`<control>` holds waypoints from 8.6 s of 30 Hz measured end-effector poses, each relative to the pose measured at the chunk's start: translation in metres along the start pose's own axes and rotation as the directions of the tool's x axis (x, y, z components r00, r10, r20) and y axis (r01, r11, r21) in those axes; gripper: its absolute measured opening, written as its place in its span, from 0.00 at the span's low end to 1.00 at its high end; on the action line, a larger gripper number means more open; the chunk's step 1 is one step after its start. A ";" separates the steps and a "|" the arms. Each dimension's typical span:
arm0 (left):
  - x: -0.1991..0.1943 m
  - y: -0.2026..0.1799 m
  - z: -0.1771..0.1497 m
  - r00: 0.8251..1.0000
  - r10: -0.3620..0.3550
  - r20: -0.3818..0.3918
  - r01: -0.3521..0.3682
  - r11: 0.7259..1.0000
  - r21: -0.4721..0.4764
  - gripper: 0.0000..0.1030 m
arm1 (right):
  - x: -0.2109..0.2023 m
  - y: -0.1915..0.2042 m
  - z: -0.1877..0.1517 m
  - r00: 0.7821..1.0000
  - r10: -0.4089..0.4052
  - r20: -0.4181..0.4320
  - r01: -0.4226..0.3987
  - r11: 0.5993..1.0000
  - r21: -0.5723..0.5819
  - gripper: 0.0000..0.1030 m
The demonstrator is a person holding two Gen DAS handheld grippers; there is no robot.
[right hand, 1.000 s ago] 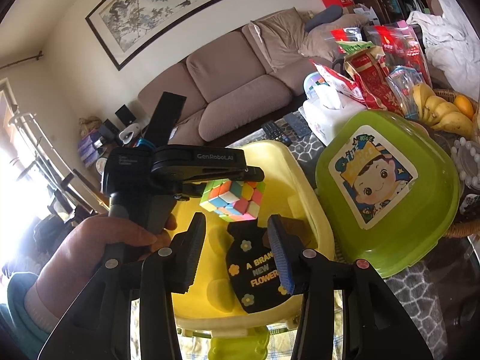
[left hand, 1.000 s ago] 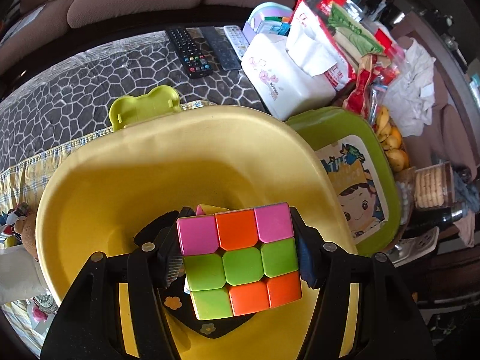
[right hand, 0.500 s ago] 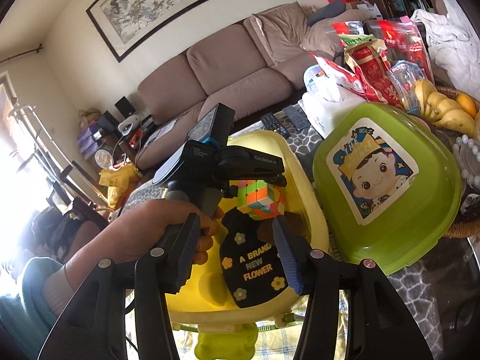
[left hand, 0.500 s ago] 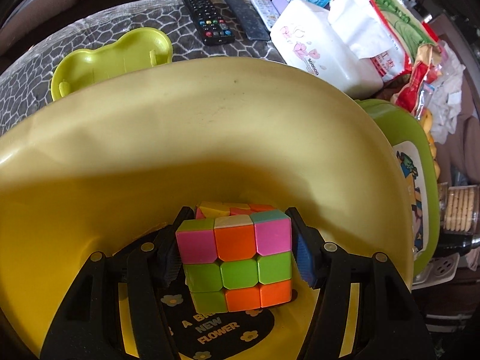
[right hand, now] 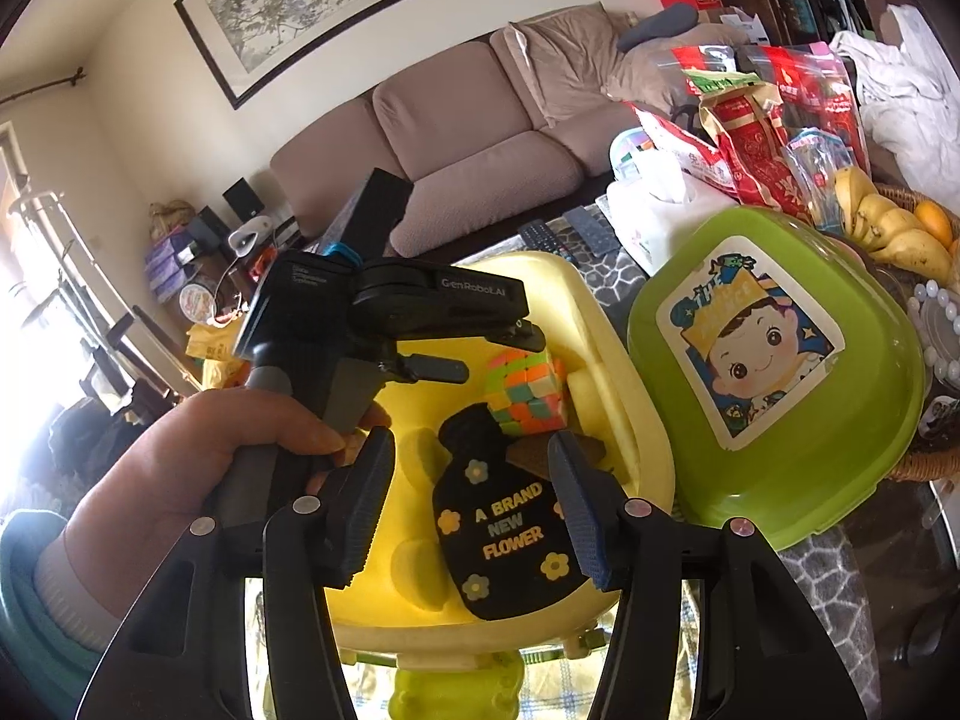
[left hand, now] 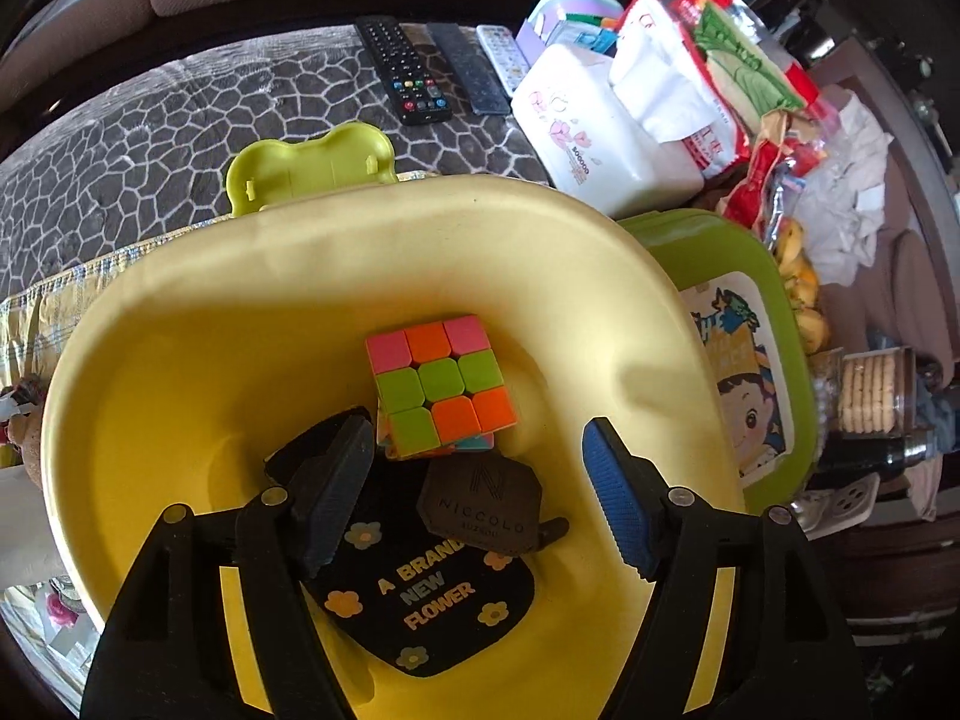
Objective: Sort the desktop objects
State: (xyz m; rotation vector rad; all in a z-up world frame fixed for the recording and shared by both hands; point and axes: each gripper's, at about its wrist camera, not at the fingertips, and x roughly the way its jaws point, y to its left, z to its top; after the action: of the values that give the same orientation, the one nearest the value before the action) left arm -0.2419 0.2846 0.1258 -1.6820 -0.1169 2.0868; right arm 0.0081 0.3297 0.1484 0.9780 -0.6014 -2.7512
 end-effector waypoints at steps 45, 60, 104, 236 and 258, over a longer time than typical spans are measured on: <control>-0.150 0.089 -0.174 0.921 0.209 0.330 -0.245 0.967 0.070 1.00 | 0.023 0.083 -0.022 0.988 -0.153 -0.033 0.142 0.965 -0.219 1.00; -0.162 0.161 -0.206 0.872 0.303 0.383 -0.303 0.951 -0.064 1.00 | 0.045 0.150 -0.034 0.995 -0.097 -0.036 0.080 0.941 -0.330 1.00; -0.129 0.332 -0.232 0.929 0.252 0.271 -0.193 0.955 -0.227 0.92 | 0.154 0.205 -0.104 0.951 -0.049 -0.304 -0.082 0.912 -0.402 0.48; -0.084 0.002 -0.165 0.950 -0.078 0.303 -0.015 0.956 0.292 0.31 | 0.006 0.002 -0.018 0.994 -0.103 -0.037 0.099 0.990 -0.102 0.20; -0.103 0.010 -0.175 0.929 -0.023 0.368 -0.074 0.967 0.245 0.67 | 0.009 0.020 -0.020 0.989 -0.145 -0.026 0.139 0.977 -0.164 0.43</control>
State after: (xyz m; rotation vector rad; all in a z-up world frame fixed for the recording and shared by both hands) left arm -0.0645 0.1973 0.1714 -1.1355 0.0570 2.3048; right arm 0.0144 0.3028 0.1378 1.0705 -0.3071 -2.8428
